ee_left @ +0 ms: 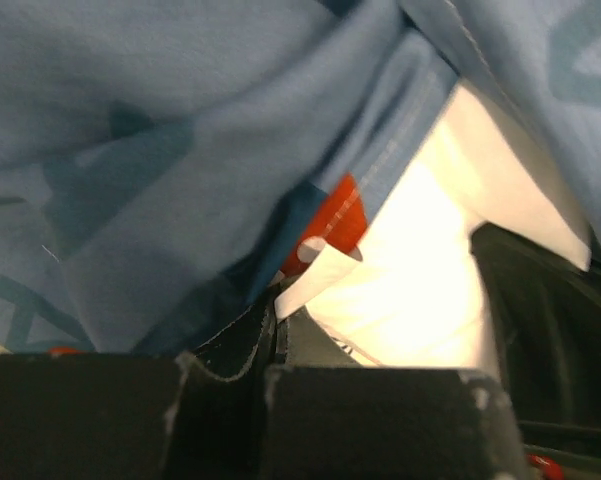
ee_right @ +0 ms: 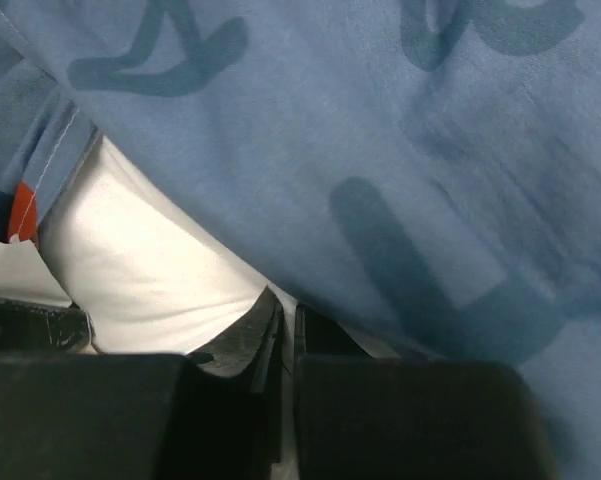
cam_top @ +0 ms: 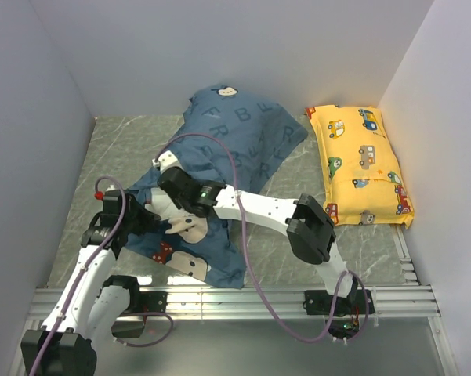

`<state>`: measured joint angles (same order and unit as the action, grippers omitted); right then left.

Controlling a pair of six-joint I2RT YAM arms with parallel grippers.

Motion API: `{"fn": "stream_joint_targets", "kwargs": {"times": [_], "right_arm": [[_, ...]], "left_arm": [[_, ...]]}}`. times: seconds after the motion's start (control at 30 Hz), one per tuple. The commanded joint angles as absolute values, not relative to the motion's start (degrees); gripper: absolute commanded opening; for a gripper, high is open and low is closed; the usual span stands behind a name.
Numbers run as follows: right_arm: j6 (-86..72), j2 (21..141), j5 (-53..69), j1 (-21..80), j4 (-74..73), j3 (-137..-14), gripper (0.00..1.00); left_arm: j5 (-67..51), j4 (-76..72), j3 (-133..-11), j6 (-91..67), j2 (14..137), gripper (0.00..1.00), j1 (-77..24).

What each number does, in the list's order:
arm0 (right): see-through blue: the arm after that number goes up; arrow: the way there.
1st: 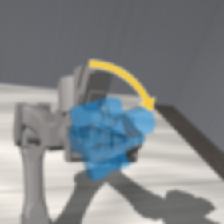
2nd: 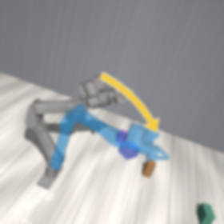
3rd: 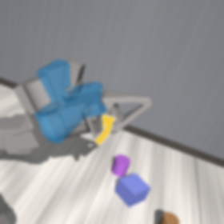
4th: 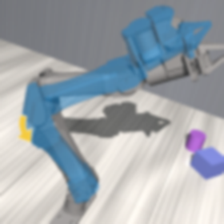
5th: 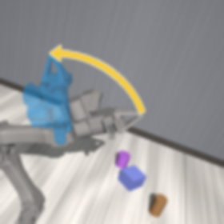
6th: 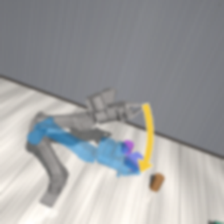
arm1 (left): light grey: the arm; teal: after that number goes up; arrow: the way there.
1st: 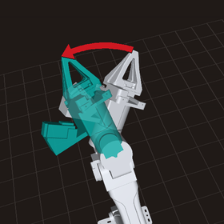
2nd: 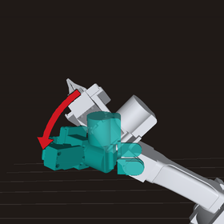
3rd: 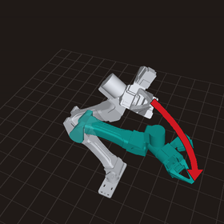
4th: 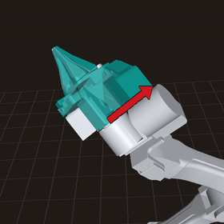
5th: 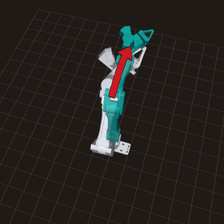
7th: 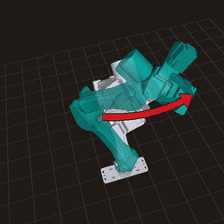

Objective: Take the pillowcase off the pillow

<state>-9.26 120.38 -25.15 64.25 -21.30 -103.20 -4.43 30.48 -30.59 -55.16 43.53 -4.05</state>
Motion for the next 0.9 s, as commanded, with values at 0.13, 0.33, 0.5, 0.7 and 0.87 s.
{"fn": "stream_joint_targets", "kwargs": {"times": [0.13,0.33,0.5,0.7,0.87], "right_arm": [[-16.1,105.8,-17.7,51.3,-24.9,-94.7,0.0],[-19.2,94.7,-11.7,43.4,-20.6,-84.3,0.0],[-20.2,88.7,-7.9,42.5,-18.6,-79.6,0.0],[-20.6,83.8,-0.9,42.5,-13.5,-72.6,0.0],[-21.1,81.4,6.8,42.5,-10.7,-70.1,0.0]], "left_arm": [[3.4,28.5,-32.9,-56.6,48.1,0.01,-3.8],[8.1,28.9,-33.8,-57.5,49.7,0.01,2.0],[7.6,27.7,-34.5,-55.8,51.8,0.02,6.4],[6.7,26.4,-39.3,-54.8,52.8,0.26,8.3],[1.6,22.1,-41.8,-54.2,56.2,0.5,8.3]]}}
